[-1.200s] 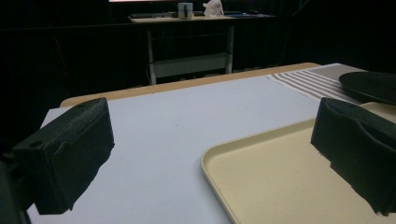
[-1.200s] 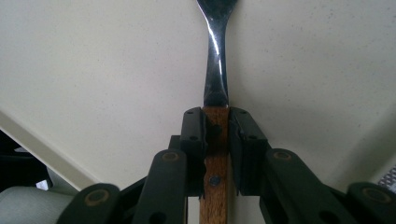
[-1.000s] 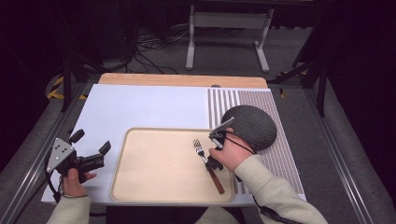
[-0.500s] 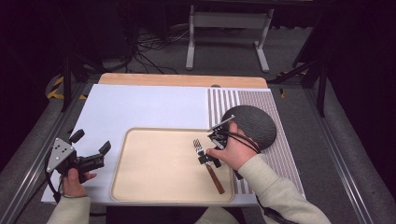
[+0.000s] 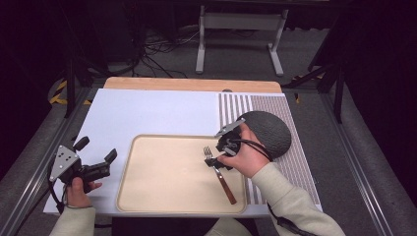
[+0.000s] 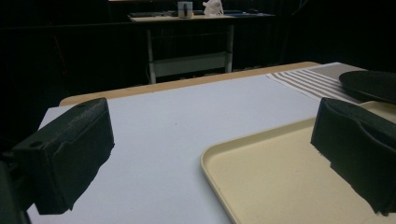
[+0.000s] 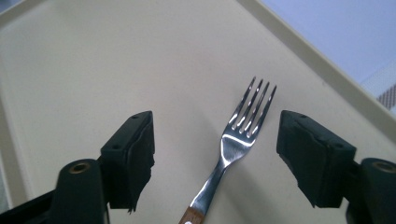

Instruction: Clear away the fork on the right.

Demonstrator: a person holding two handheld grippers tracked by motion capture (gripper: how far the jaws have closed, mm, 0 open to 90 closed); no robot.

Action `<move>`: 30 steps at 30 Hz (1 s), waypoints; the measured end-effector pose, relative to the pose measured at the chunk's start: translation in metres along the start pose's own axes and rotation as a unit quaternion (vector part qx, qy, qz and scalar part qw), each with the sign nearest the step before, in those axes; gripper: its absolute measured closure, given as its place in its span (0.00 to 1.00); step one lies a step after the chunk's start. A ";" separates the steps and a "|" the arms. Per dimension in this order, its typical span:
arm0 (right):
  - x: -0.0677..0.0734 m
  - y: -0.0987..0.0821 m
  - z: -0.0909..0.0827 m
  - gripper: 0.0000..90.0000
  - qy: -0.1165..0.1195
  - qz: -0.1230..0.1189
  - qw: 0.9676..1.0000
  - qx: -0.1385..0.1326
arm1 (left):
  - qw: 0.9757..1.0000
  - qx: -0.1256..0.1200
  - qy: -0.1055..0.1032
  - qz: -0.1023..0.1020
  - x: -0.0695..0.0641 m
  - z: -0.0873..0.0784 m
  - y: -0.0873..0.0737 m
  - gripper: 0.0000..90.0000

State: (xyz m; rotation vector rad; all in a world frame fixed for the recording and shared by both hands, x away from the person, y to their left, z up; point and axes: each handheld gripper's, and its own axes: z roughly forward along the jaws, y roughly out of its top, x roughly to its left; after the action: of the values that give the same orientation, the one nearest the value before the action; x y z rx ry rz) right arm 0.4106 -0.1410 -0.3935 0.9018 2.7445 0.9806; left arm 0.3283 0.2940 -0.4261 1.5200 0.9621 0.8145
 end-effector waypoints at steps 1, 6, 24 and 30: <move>0.000 0.001 0.001 0.37 0.004 -0.010 1.000 -0.002 | 1.000 0.000 -0.001 0.000 0.000 0.000 0.000 0.00; -0.003 0.003 0.009 0.54 0.021 -0.076 0.997 -0.007 | 1.000 -0.001 0.000 -0.001 0.000 0.000 0.000 0.00; -0.016 -0.003 0.032 1.00 0.047 -0.150 0.988 0.009 | 1.000 0.000 0.000 0.001 0.001 0.000 0.000 0.00; -0.014 -0.005 0.040 1.00 0.054 -0.155 0.986 0.021 | 1.000 0.000 -0.001 0.001 0.000 0.000 0.000 0.00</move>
State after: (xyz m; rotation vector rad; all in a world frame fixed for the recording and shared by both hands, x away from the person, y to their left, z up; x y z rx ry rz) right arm 0.4306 -0.1301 -0.4293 0.4159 2.8839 0.9400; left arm 0.3281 0.2946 -0.4259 1.5212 0.9591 0.8151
